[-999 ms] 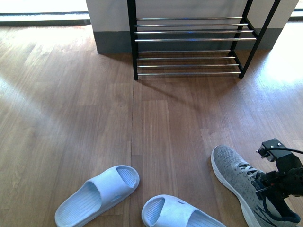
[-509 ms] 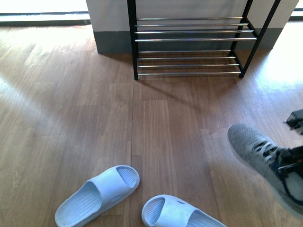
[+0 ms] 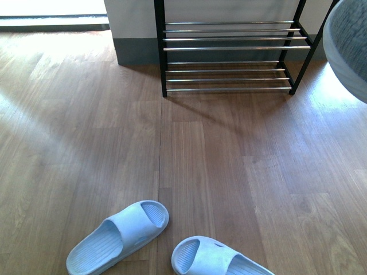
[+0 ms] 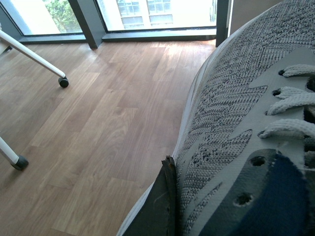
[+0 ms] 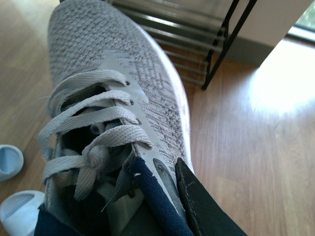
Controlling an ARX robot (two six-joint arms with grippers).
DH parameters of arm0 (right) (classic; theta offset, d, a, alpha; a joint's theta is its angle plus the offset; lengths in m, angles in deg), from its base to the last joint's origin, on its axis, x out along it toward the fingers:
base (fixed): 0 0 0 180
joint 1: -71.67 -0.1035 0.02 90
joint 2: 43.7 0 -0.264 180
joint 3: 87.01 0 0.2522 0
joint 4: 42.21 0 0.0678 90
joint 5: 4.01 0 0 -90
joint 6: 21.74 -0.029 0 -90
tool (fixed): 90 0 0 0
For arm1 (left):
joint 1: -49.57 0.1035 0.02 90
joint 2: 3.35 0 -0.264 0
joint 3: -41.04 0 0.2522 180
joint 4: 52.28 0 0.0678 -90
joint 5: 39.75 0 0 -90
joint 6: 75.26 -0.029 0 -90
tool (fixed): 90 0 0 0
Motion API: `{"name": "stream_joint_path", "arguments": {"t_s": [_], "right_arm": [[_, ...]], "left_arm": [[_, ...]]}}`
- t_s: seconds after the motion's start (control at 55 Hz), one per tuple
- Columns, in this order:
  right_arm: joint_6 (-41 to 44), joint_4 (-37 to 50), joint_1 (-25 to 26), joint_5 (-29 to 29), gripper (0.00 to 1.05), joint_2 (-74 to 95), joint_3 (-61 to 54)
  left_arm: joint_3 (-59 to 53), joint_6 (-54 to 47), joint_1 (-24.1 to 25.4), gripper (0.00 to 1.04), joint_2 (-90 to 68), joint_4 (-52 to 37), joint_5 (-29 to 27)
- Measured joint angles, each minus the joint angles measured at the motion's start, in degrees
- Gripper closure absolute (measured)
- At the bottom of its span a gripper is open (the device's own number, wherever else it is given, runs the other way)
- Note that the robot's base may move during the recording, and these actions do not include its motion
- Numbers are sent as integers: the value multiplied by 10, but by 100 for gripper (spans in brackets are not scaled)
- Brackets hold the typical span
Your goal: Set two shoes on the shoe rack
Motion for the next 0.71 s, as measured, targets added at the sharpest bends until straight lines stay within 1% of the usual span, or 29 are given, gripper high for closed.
{"name": "stream_joint_path", "arguments": {"t_s": [0.073, 0.163, 0.4, 0.708], "right_arm": [[-8, -26, -14, -4, 103, -86, -9], [-13, -26, -20, -11, 103, -139, -7], [-21, -28, -20, -2, 103, -139, -12], [-21, -29, -21, -5, 103, -140, -12]], "left_arm": [[0, 0, 0, 103, 0, 0, 0], [0, 0, 0, 103, 0, 0, 0], [0, 0, 0, 103, 0, 0, -2], [0, 0, 0, 103, 0, 0, -2]]}}
